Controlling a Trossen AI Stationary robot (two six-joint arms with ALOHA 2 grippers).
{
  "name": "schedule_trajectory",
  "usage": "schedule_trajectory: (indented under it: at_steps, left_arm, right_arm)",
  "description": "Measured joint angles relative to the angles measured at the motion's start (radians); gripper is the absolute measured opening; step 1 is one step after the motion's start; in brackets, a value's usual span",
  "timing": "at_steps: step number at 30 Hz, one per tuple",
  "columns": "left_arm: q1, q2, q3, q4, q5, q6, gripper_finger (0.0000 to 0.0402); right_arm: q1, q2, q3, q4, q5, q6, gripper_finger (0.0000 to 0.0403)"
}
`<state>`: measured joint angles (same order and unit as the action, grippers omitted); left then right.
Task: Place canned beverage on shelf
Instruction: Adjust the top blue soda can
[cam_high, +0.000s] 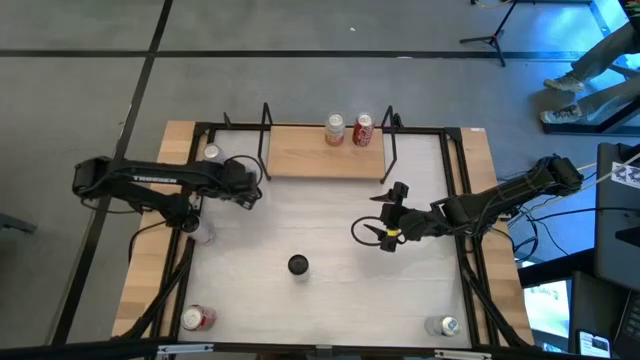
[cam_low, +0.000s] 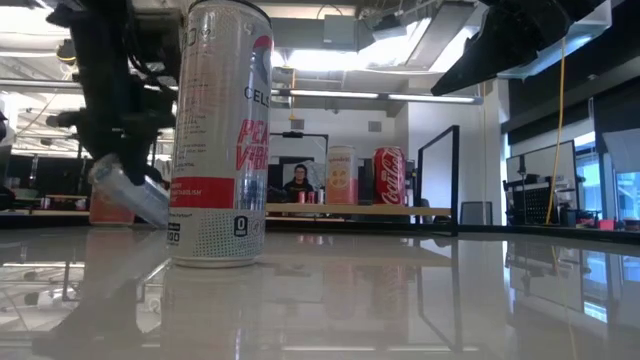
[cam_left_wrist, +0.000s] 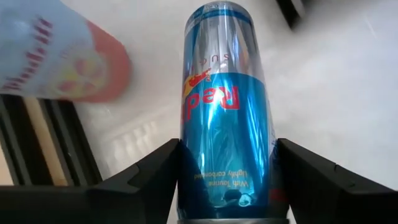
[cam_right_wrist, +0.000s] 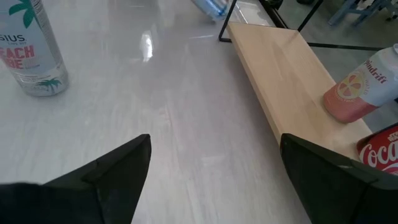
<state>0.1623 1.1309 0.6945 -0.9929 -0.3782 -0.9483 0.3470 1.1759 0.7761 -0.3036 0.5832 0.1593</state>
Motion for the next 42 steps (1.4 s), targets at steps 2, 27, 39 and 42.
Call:
schedule_trajectory:
  at_steps: [2, 27, 39, 42]
  left_arm:
    - [-0.022, 0.0, 0.023, -0.029, 0.057, 0.017, 0.0234]
    - [-0.145, 0.035, 0.201, -0.107, 0.329, 0.113, 0.0233]
    - [-0.156, 0.078, 0.201, -0.061, 0.286, 0.131, 0.0233]
    - [-0.156, 0.078, 0.201, -0.06, 0.289, 0.136, 0.0233]
  right_arm:
    - [0.0, 0.0, 0.0, 0.0, 0.0, 0.0, 0.0353]
    - [0.0, 0.0, 0.0, -0.001, 0.0, 0.0, 0.0353]
    - [0.0, 0.0, 0.0, -0.004, 0.0, 0.001, 0.0353]
    - [0.0, 0.0, 0.0, -0.004, 0.0, 0.001, 0.0353]
